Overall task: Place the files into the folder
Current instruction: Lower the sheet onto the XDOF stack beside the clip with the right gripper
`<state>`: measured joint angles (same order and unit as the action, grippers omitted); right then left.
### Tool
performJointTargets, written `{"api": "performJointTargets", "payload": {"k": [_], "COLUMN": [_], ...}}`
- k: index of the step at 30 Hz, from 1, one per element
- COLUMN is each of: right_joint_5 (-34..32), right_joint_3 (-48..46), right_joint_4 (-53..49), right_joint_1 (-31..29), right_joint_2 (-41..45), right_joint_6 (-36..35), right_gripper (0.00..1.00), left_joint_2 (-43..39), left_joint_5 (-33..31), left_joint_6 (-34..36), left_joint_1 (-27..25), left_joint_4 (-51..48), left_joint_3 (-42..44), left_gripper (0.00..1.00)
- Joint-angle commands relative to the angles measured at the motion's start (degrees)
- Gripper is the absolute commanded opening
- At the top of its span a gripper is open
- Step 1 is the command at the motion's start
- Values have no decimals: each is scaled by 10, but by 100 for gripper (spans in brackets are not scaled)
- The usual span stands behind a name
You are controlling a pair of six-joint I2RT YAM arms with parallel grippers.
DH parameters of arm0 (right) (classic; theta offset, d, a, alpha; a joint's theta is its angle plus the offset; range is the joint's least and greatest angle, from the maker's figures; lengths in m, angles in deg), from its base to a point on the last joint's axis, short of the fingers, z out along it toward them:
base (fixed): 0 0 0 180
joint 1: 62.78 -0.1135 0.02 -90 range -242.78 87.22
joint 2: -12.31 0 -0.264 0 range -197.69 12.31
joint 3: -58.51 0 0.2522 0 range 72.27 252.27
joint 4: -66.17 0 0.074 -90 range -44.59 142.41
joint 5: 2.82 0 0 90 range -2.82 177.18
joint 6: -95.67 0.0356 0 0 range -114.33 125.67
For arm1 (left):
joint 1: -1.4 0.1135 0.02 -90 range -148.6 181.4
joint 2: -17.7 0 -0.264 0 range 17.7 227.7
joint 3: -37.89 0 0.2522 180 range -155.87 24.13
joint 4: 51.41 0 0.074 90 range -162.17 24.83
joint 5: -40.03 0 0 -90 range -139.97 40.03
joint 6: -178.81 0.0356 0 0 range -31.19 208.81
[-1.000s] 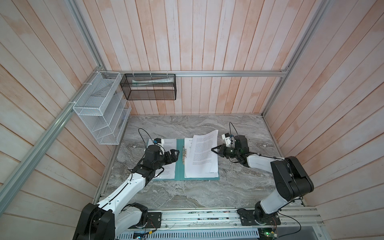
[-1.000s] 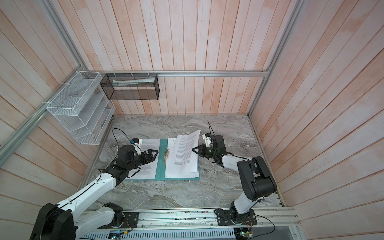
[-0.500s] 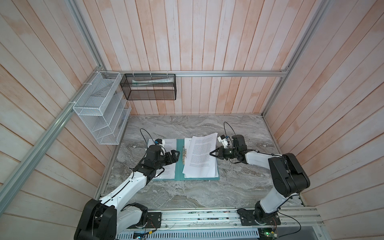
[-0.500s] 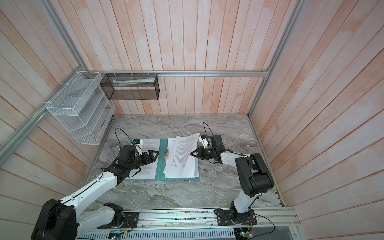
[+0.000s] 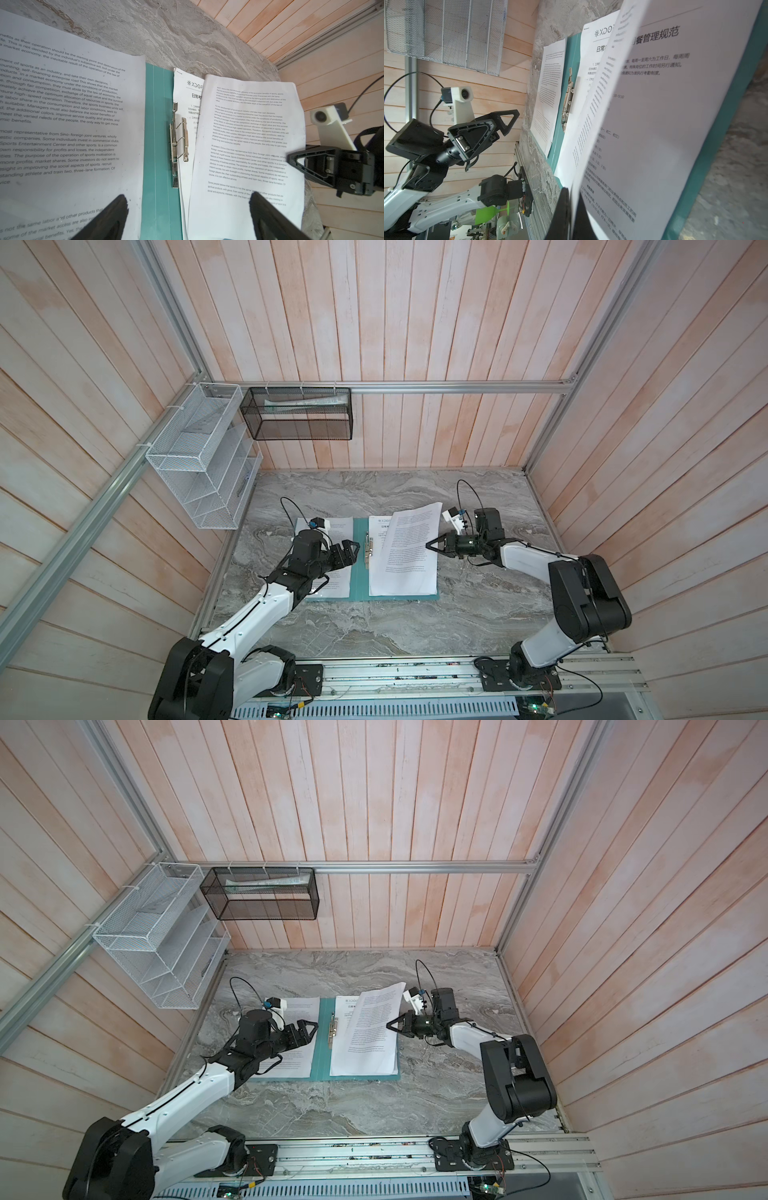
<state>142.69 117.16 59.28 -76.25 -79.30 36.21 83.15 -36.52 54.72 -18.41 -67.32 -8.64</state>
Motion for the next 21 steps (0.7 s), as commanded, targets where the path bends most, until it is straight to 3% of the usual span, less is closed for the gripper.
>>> {"api": "performJointTargets", "payload": {"k": [1,12,21], "right_joint_5": [24,37,-2], "right_joint_3": [0,44,110], "right_joint_4": [-41,-177,-247], "right_joint_1": [9,29,32], "right_joint_2": [16,16,-54], "right_joint_6": [-38,-144,-200], "right_gripper": [0,0,0], "left_joint_2": [9,20,27], "left_joint_5": [6,9,11], "left_joint_6": [6,7,3], "left_joint_1": [3,3,3], "left_joint_4": [9,14,27], "left_joint_3": [-11,-6,1], "left_gripper": [93,93,93]}}
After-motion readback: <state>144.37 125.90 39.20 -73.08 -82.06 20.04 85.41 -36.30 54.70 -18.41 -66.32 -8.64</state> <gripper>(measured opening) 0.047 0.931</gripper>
